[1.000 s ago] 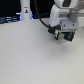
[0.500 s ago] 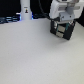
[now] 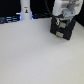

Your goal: Open the kcup holder, insert the kcup into the holder, and close the kcup holder

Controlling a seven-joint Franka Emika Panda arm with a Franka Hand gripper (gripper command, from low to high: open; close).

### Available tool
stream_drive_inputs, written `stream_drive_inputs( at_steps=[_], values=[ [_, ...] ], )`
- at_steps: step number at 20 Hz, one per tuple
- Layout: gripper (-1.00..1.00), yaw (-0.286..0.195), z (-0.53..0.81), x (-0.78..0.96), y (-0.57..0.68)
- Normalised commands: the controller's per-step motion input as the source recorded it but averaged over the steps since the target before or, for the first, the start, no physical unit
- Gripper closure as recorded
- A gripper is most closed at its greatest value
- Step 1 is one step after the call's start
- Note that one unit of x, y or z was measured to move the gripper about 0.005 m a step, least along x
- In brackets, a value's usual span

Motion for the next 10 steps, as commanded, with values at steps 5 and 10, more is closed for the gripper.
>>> stream_drive_inputs(
  at_steps=[5, 10],
  values=[
    [-1.0, 0.079, 0.77, -0.08, 0.33],
    [-1.0, 0.005, 0.32, 0.01, 0.03]
  ],
)
